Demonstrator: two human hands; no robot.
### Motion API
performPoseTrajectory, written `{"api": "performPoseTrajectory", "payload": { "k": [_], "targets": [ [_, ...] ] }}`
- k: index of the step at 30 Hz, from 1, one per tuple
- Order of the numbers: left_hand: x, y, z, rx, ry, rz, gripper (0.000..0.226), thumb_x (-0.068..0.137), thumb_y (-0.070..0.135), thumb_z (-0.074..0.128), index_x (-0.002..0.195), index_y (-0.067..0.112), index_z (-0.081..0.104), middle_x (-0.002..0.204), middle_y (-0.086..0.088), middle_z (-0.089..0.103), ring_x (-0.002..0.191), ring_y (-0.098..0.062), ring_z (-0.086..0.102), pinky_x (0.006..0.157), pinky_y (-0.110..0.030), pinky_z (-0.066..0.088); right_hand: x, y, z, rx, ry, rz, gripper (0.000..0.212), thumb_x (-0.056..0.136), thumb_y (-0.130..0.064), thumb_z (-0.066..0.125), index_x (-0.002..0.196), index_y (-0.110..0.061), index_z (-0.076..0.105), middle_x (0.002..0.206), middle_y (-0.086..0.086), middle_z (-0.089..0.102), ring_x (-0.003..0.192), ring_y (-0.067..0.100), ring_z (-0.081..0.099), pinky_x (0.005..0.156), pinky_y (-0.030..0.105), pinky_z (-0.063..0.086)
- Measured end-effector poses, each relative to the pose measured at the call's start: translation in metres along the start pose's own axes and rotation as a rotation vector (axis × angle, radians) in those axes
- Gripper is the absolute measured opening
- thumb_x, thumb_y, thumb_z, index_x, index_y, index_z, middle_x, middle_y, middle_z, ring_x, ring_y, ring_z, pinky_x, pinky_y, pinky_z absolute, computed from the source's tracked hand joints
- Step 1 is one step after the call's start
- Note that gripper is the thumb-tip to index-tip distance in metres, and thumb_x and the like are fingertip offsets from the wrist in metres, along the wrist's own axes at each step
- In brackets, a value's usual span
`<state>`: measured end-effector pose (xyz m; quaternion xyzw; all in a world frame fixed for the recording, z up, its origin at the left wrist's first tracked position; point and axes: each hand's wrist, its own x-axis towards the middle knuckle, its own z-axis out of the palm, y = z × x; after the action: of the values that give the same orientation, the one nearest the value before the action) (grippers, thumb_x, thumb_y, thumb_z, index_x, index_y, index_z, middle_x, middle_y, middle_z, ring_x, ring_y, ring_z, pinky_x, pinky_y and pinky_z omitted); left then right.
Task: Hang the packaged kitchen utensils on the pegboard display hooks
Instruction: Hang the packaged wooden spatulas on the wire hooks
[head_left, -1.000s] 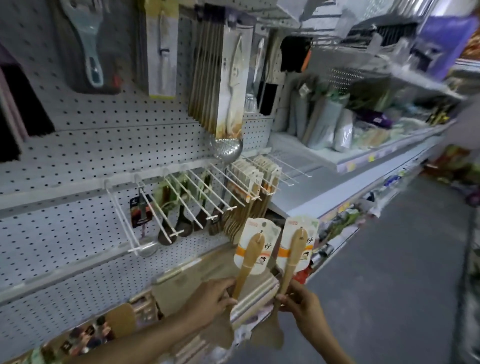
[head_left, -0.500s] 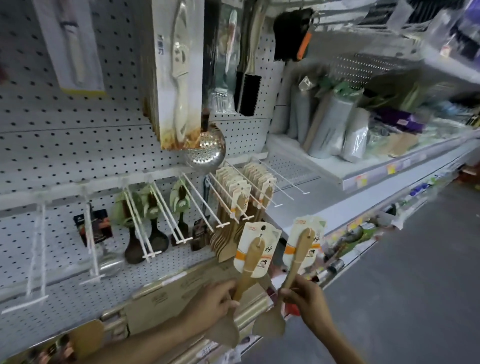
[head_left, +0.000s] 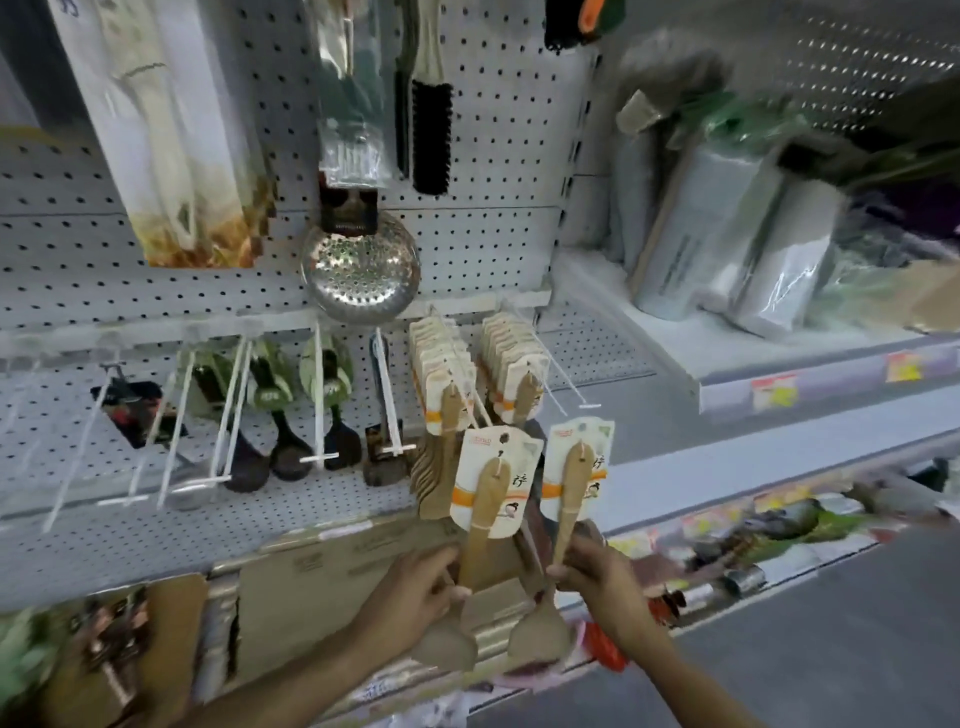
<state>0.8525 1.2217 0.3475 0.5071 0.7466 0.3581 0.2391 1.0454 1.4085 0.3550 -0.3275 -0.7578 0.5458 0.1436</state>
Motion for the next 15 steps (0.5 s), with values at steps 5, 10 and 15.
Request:
{"api": "performPoseTrajectory", "payload": {
  "k": [5,10,15],
  "targets": [
    [0.007,0.005,0.018,0.027,0.070,-0.080,0.023,0.083,0.033,0.071,0.102,0.023,0.062,0.081,0.012,0.068,0.075,0.001,0.064,0.071,-0.030,0.054,0.023,0.021,-0.019,-0.049,-0.084,0.035,0.027,0.084,0.005,0.067,0.075,-0.020,0.063,0.066,0.001,0.066,0.067,0.028,0.065,0.068,0.061,0.055],
    [0.006,0.005,0.026,0.047,0.115,-0.112,0.026,0.082,0.049,0.062,0.096,0.027,0.058,0.082,0.016,0.066,0.077,0.005,0.063,0.070,-0.027,0.052,0.044,0.043,-0.026,-0.091,-0.136,0.046,0.018,0.084,-0.002,0.070,0.076,-0.017,0.064,0.071,0.009,0.068,0.072,0.033,0.067,0.073,0.056,0.056],
    [0.002,0.007,0.028,0.066,0.122,-0.137,0.017,0.086,0.035,0.068,0.097,0.025,0.058,0.083,0.017,0.067,0.077,0.005,0.063,0.070,-0.024,0.051,0.066,0.048,-0.026,0.010,-0.180,0.069,0.030,0.083,0.002,0.071,0.076,-0.027,0.070,0.076,-0.002,0.073,0.077,0.018,0.070,0.074,0.040,0.059]
  ]
}}
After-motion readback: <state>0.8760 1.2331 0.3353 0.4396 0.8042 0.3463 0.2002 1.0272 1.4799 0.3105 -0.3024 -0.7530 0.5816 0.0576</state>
